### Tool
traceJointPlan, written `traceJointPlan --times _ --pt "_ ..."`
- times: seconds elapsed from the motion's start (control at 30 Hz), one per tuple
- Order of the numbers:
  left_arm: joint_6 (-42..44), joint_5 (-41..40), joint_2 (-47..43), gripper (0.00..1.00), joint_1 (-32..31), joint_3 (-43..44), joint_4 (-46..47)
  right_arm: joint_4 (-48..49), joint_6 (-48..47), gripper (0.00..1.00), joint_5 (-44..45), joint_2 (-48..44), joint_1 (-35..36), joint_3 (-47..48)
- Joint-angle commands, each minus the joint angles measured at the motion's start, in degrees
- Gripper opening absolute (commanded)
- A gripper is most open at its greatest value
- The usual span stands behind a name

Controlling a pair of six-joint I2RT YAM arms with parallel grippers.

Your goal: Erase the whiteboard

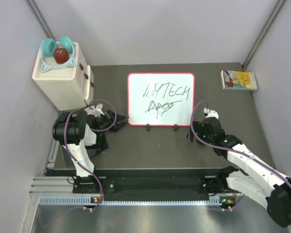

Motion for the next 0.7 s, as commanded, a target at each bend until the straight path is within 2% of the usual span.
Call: traceJointPlan --times 0.0,0.37,0.47,0.67 --pt "-0.14 2.27 2.00 0.76 -1.77 1.97 21.26 -1.91 3.80 0.95 3.75 1.33 -1.64 2.99" --pt "-0.23 1.22 5.69 0.71 -2.13 6.19 21.44 -3.75 7.32 0.93 4.62 -0.24 -3.31 3.87" --pt "-0.75 1.48 7.01 0.65 -2.22 7.33 21.53 -6.74 9.86 0.86 7.43 -1.04 -5.24 4.22" --pt "-0.58 2.18 7.98 0.55 -2.30 9.26 21.61 -7.44 10.66 0.87 5.51 -3.24 -9.11 2.38"
